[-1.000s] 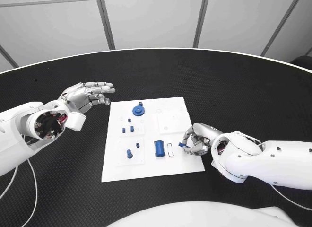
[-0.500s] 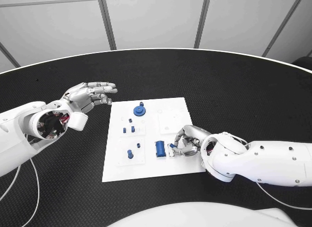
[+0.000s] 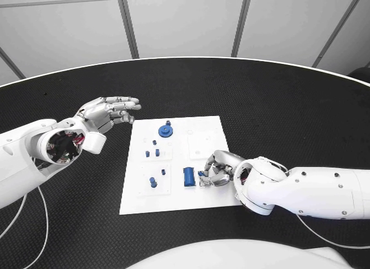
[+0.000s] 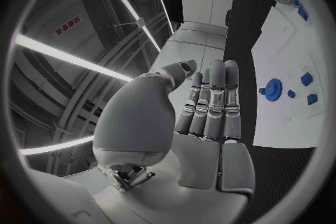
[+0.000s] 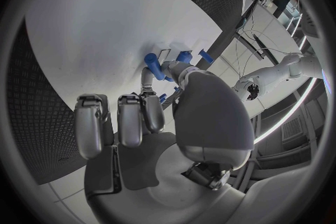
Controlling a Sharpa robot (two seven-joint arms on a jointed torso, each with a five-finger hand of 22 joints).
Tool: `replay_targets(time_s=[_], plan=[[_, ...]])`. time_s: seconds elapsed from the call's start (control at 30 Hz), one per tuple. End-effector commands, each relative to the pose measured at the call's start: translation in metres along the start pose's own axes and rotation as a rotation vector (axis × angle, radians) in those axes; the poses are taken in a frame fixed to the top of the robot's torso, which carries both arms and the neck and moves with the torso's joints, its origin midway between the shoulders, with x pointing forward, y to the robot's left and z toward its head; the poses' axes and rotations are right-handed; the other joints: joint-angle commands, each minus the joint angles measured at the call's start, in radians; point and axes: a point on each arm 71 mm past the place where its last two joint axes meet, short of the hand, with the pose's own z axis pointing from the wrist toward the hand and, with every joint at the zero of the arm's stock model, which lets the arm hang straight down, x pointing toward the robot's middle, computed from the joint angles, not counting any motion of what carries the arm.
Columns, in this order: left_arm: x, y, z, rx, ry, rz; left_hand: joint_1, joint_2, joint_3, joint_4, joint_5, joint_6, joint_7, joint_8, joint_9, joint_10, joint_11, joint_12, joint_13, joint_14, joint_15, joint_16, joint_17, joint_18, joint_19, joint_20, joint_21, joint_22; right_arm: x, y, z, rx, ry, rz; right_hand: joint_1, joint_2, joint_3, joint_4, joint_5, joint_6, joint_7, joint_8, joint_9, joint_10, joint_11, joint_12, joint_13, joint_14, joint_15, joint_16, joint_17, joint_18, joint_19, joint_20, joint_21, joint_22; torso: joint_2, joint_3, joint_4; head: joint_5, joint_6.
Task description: Assemble the parts on the task board
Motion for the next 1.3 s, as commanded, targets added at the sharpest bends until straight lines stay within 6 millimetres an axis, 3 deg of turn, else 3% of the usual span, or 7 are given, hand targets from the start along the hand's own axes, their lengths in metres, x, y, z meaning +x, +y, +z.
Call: replay_targets(time_s=[0.03,0.4,0.7,0.9,1.3], plan=[[-0.0002,0.0000,0.0000,0.000,-0.001,0.000,0.000,0.006,-0.003,0.003,-0.001,-0.002,0.003,0.004,-0.001,-0.004,0.004,0.000,-0.001,-0.005,0.002,-0.002,-0.001,0.014,-0.007,-0.002,-0.002,-0.001,0.0003,-0.0001,0.0001,0.001,0.003,-0.002,-0.014,0.001,-0.001,0.006,0.004,0.027,-0.017,0.005,0.001,0.048,-0.008,0.009,0.177,0.083,-0.007,0.004,0.137,-0.007,0.106,-0.009,0.005,0.263,-0.001,0.0009,-0.0014,0.001,0.000],[-0.0004,0.0002,-0.0003,-0.003,0.002,0.000,0.000,0.006,-0.003,0.003,-0.001,-0.002,0.003,0.004,-0.001,-0.004,0.004,0.000,-0.001,-0.005,0.002,-0.002,-0.001,0.014,-0.007,-0.002,-0.002,-0.001,0.0014,0.0015,-0.0004,-0.004,0.013,-0.006,-0.088,0.007,-0.043,0.044,-0.001,0.048,-0.024,0.022,0.009,0.061,-0.014,0.041,0.193,0.088,-0.013,0.016,0.160,-0.007,0.106,-0.015,0.005,0.263,0.000,0.0023,-0.0015,0.004,0.000],[-0.0006,0.0002,-0.0005,-0.004,0.002,0.000,0.000,0.006,-0.003,0.003,-0.001,-0.002,0.003,0.004,-0.001,-0.004,0.004,0.000,-0.001,-0.005,0.002,-0.002,-0.001,0.014,-0.007,-0.002,-0.002,-0.001,0.0014,0.0016,-0.0007,-0.005,0.013,-0.005,-0.133,0.007,-0.083,0.052,-0.008,0.050,-0.024,0.024,0.008,0.061,-0.014,0.041,0.194,0.088,-0.013,0.018,0.163,-0.007,0.106,-0.016,0.005,0.263,0.000,0.0020,-0.0012,0.003,-0.002],[-0.0005,0.0002,-0.0005,-0.004,0.002,0.000,0.000,0.006,-0.003,0.003,-0.001,-0.002,0.003,0.004,-0.001,-0.004,0.004,0.000,-0.001,-0.005,0.002,-0.002,-0.001,0.014,-0.007,-0.002,-0.002,-0.001,0.0007,0.0001,0.0002,0.002,0.007,-0.003,-0.178,0.012,-0.128,0.053,-0.050,0.052,-0.023,0.023,0.005,0.061,-0.013,0.039,0.194,0.087,-0.012,0.017,0.161,-0.007,0.106,-0.015,0.005,0.263,0.000,0.0014,-0.0014,0.001,-0.001],[-0.0012,0.0002,-0.0010,-0.004,-0.001,0.000,0.001,0.006,-0.004,0.004,-0.001,-0.003,0.003,0.005,-0.003,-0.005,0.005,0.000,-0.002,-0.005,0.002,-0.002,-0.002,0.014,-0.006,-0.002,-0.004,-0.002,0.0004,-0.0028,0.0004,0.013,0.018,-0.014,-0.173,0.012,-0.136,0.048,-0.061,0.049,-0.025,0.022,0.005,0.059,-0.014,0.033,0.192,0.087,-0.012,0.016,0.159,-0.007,0.106,-0.015,0.005,0.263,0.000,0.0013,-0.0011,0.001,-0.004]])
